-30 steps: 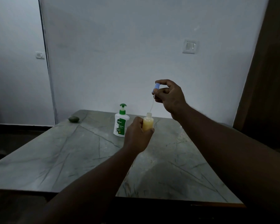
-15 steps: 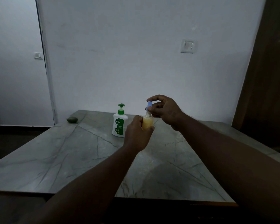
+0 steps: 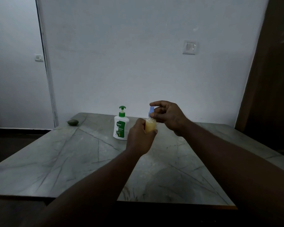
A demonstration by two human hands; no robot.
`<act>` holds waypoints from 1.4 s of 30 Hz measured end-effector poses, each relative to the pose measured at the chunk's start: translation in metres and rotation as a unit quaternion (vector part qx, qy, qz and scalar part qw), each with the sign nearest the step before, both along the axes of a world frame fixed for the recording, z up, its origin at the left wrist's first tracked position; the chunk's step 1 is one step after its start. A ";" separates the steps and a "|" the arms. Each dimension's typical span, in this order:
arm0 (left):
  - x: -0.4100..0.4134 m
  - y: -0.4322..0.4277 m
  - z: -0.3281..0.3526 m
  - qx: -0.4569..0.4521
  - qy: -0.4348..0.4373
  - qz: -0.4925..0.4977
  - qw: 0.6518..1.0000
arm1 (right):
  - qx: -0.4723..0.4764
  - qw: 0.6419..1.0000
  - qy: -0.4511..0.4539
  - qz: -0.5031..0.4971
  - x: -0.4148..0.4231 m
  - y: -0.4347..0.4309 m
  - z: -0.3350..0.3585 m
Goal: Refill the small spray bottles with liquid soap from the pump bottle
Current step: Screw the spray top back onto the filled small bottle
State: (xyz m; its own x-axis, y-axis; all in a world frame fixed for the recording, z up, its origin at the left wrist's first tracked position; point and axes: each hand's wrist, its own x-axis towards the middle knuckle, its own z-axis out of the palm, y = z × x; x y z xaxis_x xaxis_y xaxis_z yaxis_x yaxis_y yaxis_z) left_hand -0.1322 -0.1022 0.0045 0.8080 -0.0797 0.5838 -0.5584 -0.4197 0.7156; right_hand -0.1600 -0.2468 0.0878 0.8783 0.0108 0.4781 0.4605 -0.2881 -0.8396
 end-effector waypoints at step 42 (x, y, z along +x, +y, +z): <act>-0.008 -0.004 -0.004 0.014 -0.001 -0.014 1.000 | -0.014 0.999 0.049 0.002 -0.003 -0.012 -0.022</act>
State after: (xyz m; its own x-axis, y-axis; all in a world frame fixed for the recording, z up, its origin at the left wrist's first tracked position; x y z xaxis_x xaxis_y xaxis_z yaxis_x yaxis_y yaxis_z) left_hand -0.1403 -0.1062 0.0006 0.8046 -0.1188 0.5818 -0.5710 -0.4242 0.7029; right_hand -0.1628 -0.2590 0.0661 0.9204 0.0255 0.3901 0.3782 -0.3106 -0.8721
